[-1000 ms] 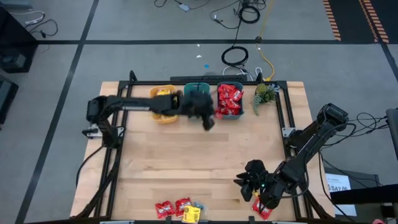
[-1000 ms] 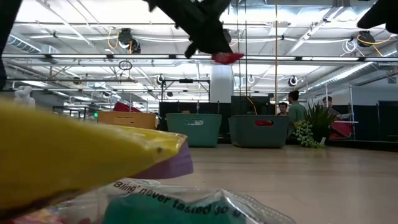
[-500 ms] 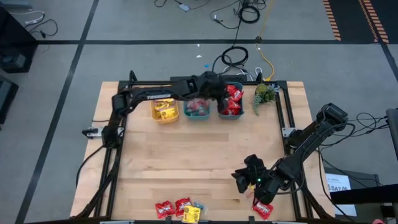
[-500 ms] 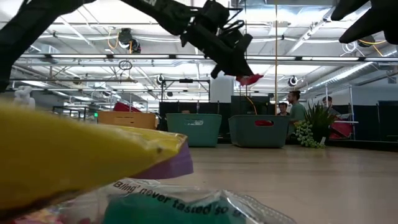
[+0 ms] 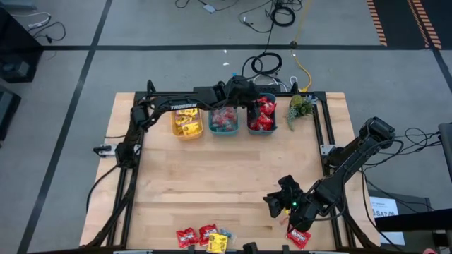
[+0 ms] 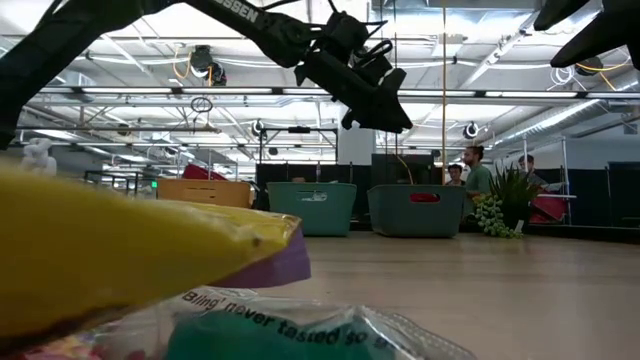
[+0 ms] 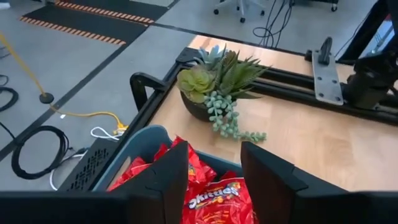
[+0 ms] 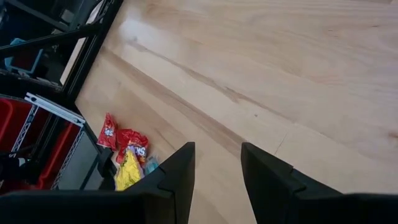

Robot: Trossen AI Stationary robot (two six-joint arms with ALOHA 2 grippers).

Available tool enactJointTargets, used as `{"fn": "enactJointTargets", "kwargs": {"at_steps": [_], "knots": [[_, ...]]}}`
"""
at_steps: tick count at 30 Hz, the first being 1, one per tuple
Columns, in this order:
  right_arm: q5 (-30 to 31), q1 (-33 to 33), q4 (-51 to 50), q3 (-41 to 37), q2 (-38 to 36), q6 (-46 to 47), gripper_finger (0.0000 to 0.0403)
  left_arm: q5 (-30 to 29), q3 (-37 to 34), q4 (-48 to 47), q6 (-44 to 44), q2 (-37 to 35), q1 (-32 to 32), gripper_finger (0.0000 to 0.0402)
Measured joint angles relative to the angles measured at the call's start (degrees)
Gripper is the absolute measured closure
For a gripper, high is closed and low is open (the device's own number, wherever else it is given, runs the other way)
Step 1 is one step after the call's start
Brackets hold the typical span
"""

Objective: Sort candy
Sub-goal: Put the red candy into the blue bin

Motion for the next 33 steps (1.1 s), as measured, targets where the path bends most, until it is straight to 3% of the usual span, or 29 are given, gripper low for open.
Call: {"fn": "enactJointTargets", "kwargs": {"at_steps": [13,17,26,33], "knots": [[0.0,0.0,-0.3,0.0,0.0,0.0,0.0282,-0.1,0.0,-1.1,0.6,-0.3,-0.3,0.0242],[0.0,0.0,-0.6,0.0,0.0,0.0,0.0282,-0.2,0.1,-7.8,-3.5,-2.4,-1.1,0.0242],[0.0,0.1,-1.3,0.0,0.1,-2.3,0.0282,0.5,-0.4,-23.9,-3.8,-8.2,-6.0,0.0242],[-0.5,0.6,0.3,0.0,0.0,-7.7,0.0282,-12.2,-13.7,-25.6,-13.4,-20.0,-16.8,0.0242]]}}
